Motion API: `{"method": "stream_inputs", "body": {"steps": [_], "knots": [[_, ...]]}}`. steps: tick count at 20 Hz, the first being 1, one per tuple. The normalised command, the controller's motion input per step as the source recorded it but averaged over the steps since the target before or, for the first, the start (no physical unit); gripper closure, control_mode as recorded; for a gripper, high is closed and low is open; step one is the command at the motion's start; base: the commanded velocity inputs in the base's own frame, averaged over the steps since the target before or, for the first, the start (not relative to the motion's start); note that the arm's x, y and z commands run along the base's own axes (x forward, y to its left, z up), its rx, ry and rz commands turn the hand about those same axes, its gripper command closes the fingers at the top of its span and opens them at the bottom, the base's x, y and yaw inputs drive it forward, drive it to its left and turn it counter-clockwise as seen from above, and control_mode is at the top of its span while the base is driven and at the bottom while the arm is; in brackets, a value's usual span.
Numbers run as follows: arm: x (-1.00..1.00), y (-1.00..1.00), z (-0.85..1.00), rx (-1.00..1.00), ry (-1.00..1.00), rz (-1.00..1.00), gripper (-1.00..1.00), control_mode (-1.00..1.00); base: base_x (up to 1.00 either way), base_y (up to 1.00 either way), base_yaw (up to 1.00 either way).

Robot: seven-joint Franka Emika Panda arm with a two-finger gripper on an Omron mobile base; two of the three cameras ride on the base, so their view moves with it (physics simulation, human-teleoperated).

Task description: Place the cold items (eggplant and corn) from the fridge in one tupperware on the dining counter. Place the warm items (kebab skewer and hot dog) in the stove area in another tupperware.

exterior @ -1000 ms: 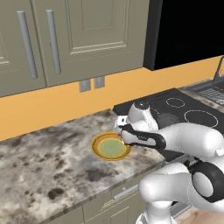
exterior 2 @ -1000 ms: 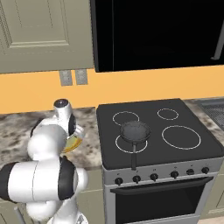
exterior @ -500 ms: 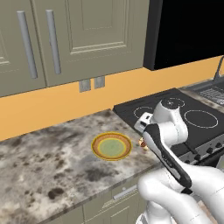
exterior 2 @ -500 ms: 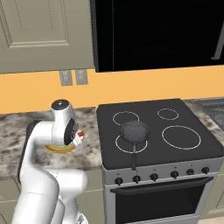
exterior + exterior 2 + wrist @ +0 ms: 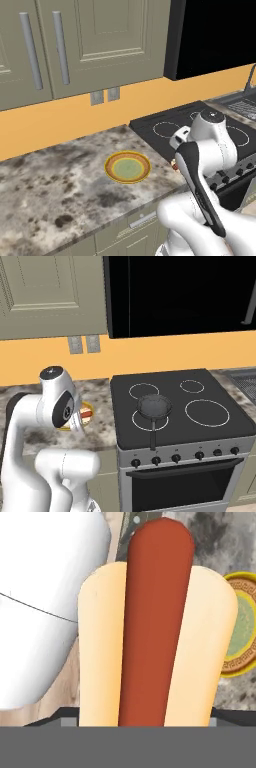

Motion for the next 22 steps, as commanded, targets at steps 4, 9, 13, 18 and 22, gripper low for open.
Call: {"method": "stream_inputs", "body": {"steps": [4, 9, 13, 18, 22], "knots": [[-0.54, 0.00, -0.19, 0.00, -0.25, -0.03, 1.00, -1.00, 0.00, 0.00, 0.00], [-0.44, -0.08, -0.33, 0.00, -0.22, 0.00, 1.00, -1.00, 0.00, 0.00, 0.00], [-0.22, -0.04, -0.16, 0.00, -0.09, 0.00, 1.00, 1.00, -0.32, -0.20, -0.06], [0.00, 0.00, 0.00, 0.00, 0.00, 0.00, 1.00, 1.00, -0.53, -0.68, -0.34], [0.00, 0.00, 0.00, 0.00, 0.00, 0.00, 1.00, 1.00, -0.01, -0.46, -0.59]]}}
